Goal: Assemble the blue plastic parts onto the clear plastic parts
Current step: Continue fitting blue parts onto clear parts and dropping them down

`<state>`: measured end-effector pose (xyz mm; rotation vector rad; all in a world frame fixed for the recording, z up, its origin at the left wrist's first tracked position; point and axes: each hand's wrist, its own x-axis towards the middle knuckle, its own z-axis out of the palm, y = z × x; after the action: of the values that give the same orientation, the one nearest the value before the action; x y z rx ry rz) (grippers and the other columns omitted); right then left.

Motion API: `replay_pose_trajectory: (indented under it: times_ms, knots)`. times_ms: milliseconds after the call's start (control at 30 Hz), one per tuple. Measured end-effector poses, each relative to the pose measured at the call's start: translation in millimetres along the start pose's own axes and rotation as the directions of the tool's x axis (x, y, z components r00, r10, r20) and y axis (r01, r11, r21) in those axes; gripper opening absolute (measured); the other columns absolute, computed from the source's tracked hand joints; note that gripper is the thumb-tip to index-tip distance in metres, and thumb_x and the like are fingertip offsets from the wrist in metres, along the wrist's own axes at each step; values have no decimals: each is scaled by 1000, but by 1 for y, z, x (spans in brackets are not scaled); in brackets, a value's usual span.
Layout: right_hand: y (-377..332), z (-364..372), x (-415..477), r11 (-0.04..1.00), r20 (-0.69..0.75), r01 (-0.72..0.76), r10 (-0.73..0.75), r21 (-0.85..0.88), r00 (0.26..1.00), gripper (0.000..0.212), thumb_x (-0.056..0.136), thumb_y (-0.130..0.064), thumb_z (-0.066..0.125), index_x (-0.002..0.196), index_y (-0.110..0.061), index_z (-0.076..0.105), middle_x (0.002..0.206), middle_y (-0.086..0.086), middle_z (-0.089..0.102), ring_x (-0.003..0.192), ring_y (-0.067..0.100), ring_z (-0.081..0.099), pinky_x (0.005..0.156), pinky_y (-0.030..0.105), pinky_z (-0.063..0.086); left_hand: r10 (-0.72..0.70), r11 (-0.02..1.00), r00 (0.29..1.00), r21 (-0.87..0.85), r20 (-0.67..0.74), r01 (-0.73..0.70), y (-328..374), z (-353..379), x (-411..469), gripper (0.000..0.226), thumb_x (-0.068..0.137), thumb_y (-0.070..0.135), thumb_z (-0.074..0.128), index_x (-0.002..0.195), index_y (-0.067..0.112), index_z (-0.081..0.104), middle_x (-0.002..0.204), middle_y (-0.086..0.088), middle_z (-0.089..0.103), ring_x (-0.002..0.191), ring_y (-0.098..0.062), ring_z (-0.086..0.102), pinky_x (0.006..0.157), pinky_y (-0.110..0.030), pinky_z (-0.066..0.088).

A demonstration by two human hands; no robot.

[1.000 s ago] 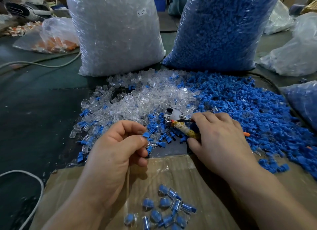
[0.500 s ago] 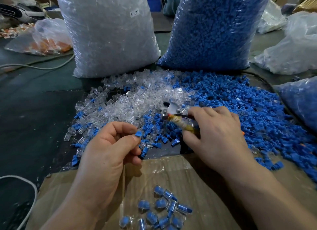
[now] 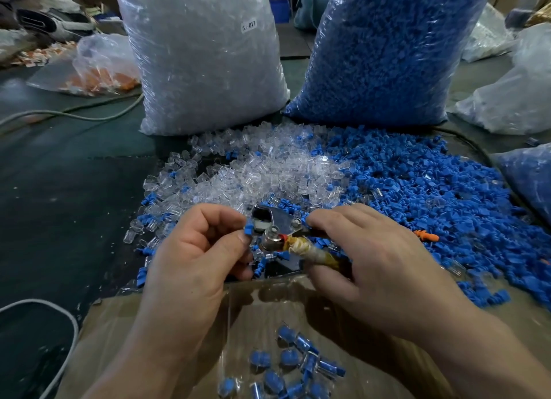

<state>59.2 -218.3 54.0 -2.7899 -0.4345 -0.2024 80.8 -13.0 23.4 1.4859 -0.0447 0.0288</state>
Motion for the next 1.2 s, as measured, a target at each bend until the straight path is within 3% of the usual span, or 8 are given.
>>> replay_pose_trajectory:
  times_ms: [100, 367, 467, 733, 833, 967, 1067, 1200]
  knots:
    - [2, 0, 0, 1000, 0, 15, -15, -5, 1000, 50, 82, -55, 42, 125, -31, 50, 107, -14, 60, 100, 12, 53, 86, 29, 47, 24, 999, 1000, 27, 15, -24, 2, -1, -1, 20, 83, 10, 72, 85, 29, 73, 79, -8, 71, 61, -17, 64, 56, -26, 55]
    - [1, 3, 4, 998, -34, 58, -58, -20, 998, 44, 83, -53, 43, 111, -25, 64, 79, -11, 60, 74, 15, 53, 67, 30, 46, 45, 998, 998, 33, 46, -46, 4, -2, -2, 25, 65, 37, 77, 87, 27, 73, 80, -8, 71, 62, -18, 66, 57, -27, 56]
    - [-1, 3, 5, 999, -37, 48, -48, -17, 998, 40, 80, -53, 43, 103, -29, 65, 74, -14, 57, 70, 13, 51, 64, 28, 41, 66, 996, 997, 56, 39, -68, 2, -5, 0, 16, 74, 20, 72, 88, 29, 73, 79, -9, 71, 62, -18, 66, 56, -26, 56]
    - [13, 7, 6, 990, -35, -69, 65, -124, 997, 54, 80, -67, 38, 117, -33, 57, 92, -16, 60, 86, 12, 52, 79, 34, 47, -2, 982, 1000, 187, -31, 8, 6, -6, 2, 35, 88, -3, 66, 77, 29, 72, 62, -1, 66, 51, -11, 60, 48, -19, 51]
    - [17, 10, 12, 966, 27, -131, 140, -221, 990, 65, 76, -74, 38, 125, -34, 52, 105, -13, 59, 98, 16, 46, 88, 38, 40, -171, 961, 983, 228, 58, 154, 8, 3, -4, 36, 88, -2, 66, 72, 30, 71, 56, -1, 65, 43, -7, 56, 43, -14, 46]
    - [17, 13, 19, 957, 80, -134, 160, -257, 984, 59, 78, -72, 49, 125, -37, 48, 112, -11, 55, 105, 17, 38, 92, 38, 28, -149, 940, 989, 313, 21, 135, 3, 12, -6, 35, 90, 8, 69, 80, 41, 70, 62, -4, 71, 45, -7, 61, 45, -13, 46]
    - [13, 11, 15, 975, 7, -102, 105, -196, 994, 56, 80, -69, 43, 122, -34, 52, 115, -10, 55, 110, 18, 39, 96, 39, 27, -121, 921, 993, 374, -2, 113, -2, 12, -7, 31, 91, 14, 70, 86, 45, 68, 65, 0, 72, 49, -9, 65, 46, -17, 50]
    - [-11, 11, 8, 995, -97, 63, -70, -75, 993, 37, 89, -55, 38, 100, -29, 62, 94, -11, 61, 88, 15, 54, 82, 36, 42, -48, 885, 998, 464, 37, 25, -5, 13, -11, 16, 89, 28, 69, 94, 43, 68, 70, 6, 73, 60, -14, 70, 59, -43, 62]
